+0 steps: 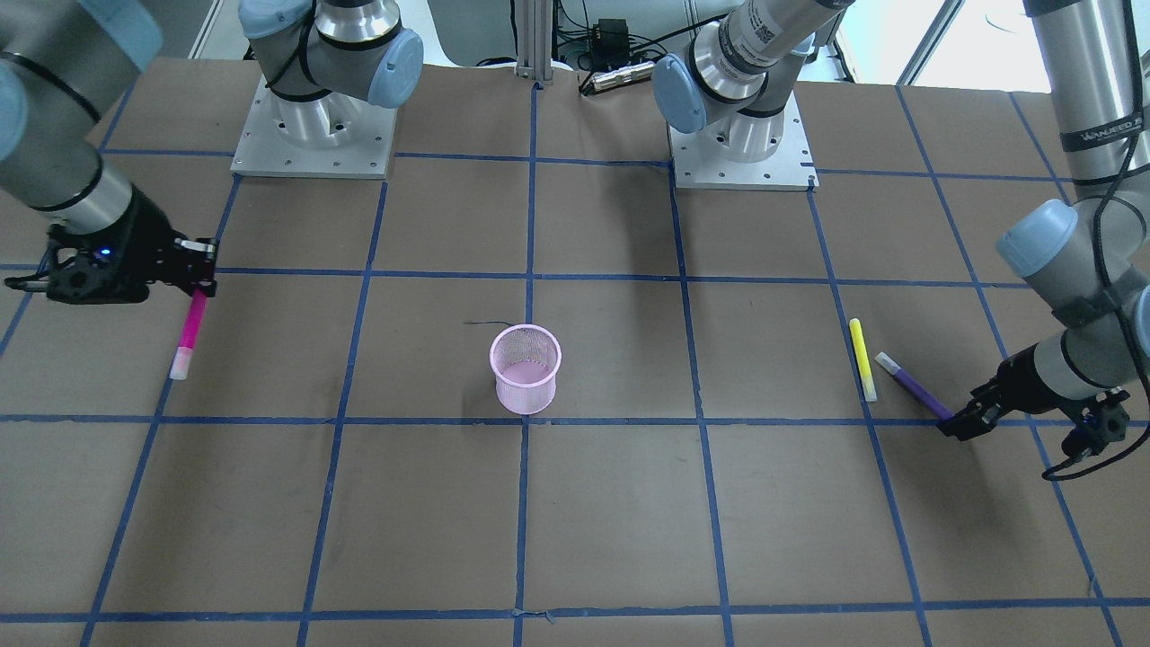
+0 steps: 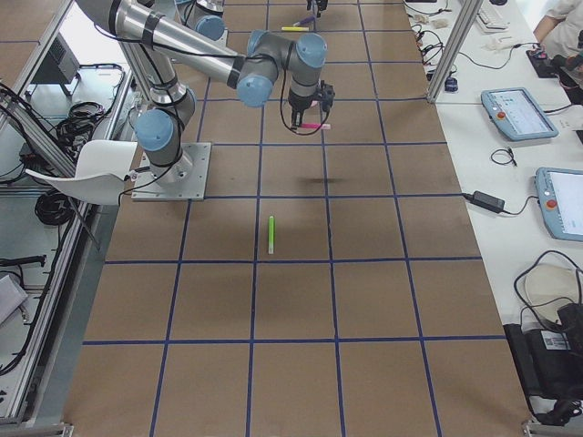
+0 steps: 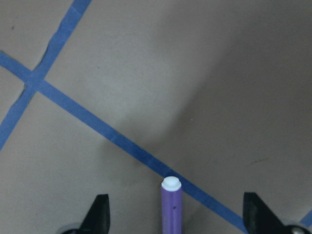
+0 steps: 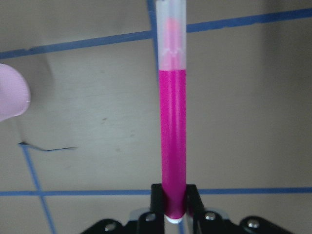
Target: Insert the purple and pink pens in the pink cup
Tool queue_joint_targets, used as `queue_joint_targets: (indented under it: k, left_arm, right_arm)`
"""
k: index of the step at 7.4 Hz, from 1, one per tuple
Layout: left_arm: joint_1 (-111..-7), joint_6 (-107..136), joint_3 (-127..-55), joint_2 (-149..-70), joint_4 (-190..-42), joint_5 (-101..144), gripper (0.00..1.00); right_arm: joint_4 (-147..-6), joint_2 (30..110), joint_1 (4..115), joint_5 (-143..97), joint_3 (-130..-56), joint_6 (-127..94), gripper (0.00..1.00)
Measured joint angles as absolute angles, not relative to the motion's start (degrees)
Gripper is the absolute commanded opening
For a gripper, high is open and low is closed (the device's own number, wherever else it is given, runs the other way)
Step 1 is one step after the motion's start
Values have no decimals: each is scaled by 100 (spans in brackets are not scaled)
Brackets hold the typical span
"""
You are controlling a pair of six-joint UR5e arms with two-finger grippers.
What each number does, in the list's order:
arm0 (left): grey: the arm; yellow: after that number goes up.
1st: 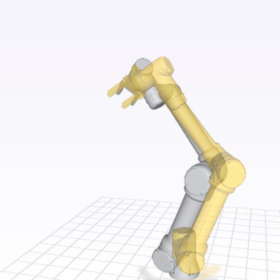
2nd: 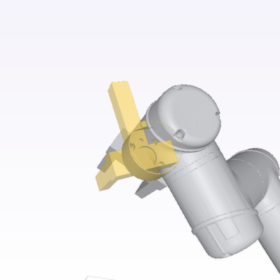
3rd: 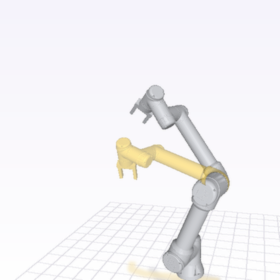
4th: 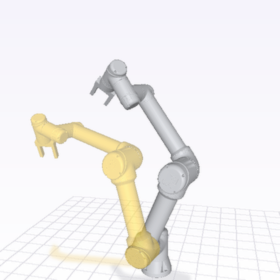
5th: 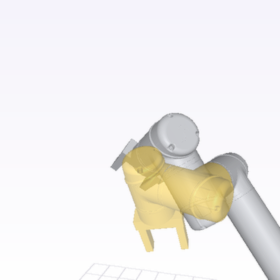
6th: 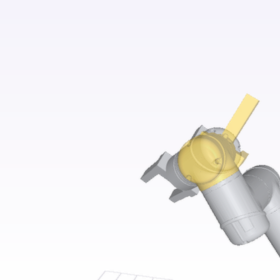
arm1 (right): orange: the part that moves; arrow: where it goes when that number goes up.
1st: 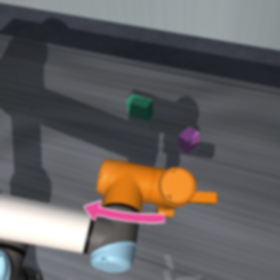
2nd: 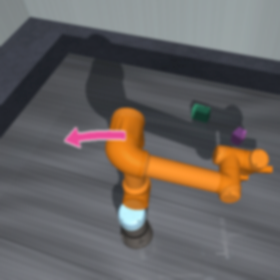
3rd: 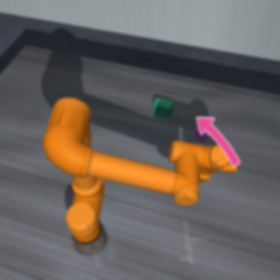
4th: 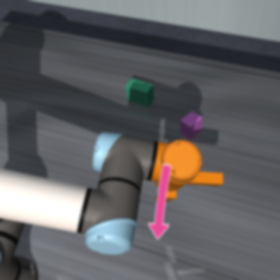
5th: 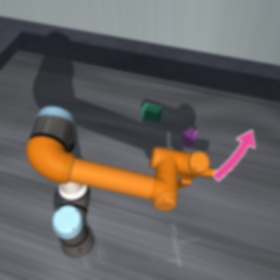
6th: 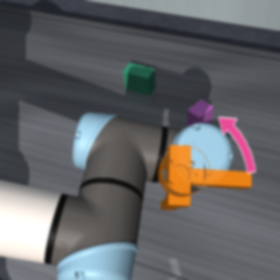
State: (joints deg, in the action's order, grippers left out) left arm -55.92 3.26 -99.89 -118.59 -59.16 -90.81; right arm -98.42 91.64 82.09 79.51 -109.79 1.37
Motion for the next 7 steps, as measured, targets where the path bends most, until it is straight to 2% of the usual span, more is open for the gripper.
queue_joint_targets:
  k: [1, 2, 3, 7]
  left_arm:
    - [-5593, 328, -10013, -11898, -5909, -9078, 46]
    - [-5592, 320, -10020, -11919, -5902, -9080, 21]
    - [-5591, 305, -10019, -11924, -5915, -9097, 0]
    - [-5596, 278, -9973, -11860, -6042, -9140, 0]
  right_arm:
    - [-9489, 9131, 8776, 7480, -10754, -807, 0]
    - [-9284, 9057, 9317, 7038, -10633, -1672, 0]
    - [-9205, 8992, 9768, 6590, -10586, -2418, 0]
    - [-9177, 8406, 10163, 4797, -10351, -4393, 0]
